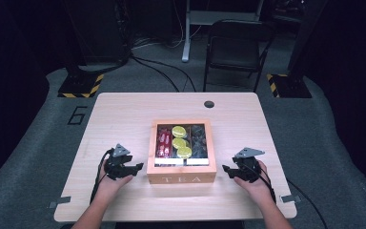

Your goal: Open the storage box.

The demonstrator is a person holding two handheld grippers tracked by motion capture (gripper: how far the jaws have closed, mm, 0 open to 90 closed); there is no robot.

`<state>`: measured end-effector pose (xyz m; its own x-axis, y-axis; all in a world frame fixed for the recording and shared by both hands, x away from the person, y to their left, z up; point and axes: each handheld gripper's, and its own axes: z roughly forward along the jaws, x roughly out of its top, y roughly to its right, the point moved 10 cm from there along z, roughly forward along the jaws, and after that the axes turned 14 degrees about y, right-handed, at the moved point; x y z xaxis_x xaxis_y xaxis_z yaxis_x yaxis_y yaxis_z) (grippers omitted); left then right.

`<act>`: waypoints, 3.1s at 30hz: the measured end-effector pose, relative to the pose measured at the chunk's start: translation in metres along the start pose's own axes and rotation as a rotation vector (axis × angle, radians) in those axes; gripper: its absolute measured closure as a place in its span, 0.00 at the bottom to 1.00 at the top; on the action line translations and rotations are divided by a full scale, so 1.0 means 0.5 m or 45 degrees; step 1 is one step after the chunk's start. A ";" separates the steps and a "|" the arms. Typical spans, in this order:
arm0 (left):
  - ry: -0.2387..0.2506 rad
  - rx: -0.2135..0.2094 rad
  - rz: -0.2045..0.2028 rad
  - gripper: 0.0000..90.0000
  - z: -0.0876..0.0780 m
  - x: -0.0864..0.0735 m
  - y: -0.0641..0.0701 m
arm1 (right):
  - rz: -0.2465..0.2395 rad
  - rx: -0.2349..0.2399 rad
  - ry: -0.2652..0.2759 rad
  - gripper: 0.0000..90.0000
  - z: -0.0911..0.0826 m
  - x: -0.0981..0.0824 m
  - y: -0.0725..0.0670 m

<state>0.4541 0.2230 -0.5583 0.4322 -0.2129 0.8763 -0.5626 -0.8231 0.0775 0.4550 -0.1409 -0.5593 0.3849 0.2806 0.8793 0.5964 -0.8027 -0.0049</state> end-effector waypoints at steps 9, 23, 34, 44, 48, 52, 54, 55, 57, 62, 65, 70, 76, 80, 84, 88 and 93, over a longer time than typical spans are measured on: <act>0.099 -0.072 -0.092 0.44 -0.038 0.033 0.029 | 0.052 0.080 0.118 0.47 -0.046 0.049 -0.041; 0.180 -0.172 0.035 0.41 -0.089 0.055 0.107 | -0.032 0.200 0.215 0.45 -0.094 0.091 -0.130; 0.100 -0.228 0.122 0.41 -0.064 0.027 0.155 | -0.111 0.189 0.124 0.44 -0.050 0.050 -0.138; 0.038 -0.162 0.175 0.49 -0.034 0.008 0.152 | -0.158 0.199 0.097 0.54 -0.025 0.036 -0.144; 0.037 -0.161 0.174 0.49 -0.034 0.007 0.153 | -0.198 0.198 0.089 0.54 -0.022 0.034 -0.145; 0.040 -0.162 0.178 0.49 -0.034 0.007 0.152 | -0.183 0.217 0.090 0.54 -0.022 0.033 -0.145; 0.037 -0.161 0.176 0.49 -0.034 0.007 0.153 | -0.179 0.212 0.090 0.54 -0.022 0.033 -0.146; 0.037 -0.161 0.176 0.49 -0.034 0.007 0.153 | -0.179 0.212 0.090 0.54 -0.022 0.033 -0.146; 0.036 -0.156 0.184 0.49 -0.034 0.007 0.152 | -0.181 0.211 0.090 0.54 -0.021 0.034 -0.146; 0.036 -0.155 0.189 0.49 -0.035 0.008 0.153 | -0.174 0.209 0.096 0.54 -0.024 0.037 -0.146; 0.043 -0.156 0.186 0.49 -0.035 0.010 0.153 | -0.150 0.207 0.109 0.54 -0.026 0.040 -0.147; 0.105 -0.161 0.161 0.54 -0.043 0.025 0.154 | -0.121 0.207 0.114 0.57 -0.027 0.044 -0.147; 0.143 -0.135 0.166 0.56 -0.045 0.036 0.155 | -0.102 0.192 0.163 0.59 -0.033 0.060 -0.146; 0.170 -0.120 0.176 0.54 -0.048 0.044 0.155 | -0.097 0.186 0.186 0.59 -0.034 0.066 -0.145; 0.190 -0.119 0.147 0.54 -0.051 0.051 0.155 | -0.099 0.189 0.209 0.59 -0.036 0.074 -0.143; 0.211 -0.111 0.159 0.51 -0.057 0.064 0.151 | -0.091 0.191 0.224 0.58 -0.040 0.084 -0.140; 0.243 -0.083 0.177 0.51 -0.065 0.087 0.153 | -0.107 0.162 0.261 0.57 -0.048 0.111 -0.136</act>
<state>0.4072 0.1680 -0.4990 0.2098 -0.2133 0.9542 -0.6545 -0.7556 -0.0250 0.4187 -0.0833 -0.4986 0.1872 0.2206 0.9572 0.7089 -0.7049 0.0238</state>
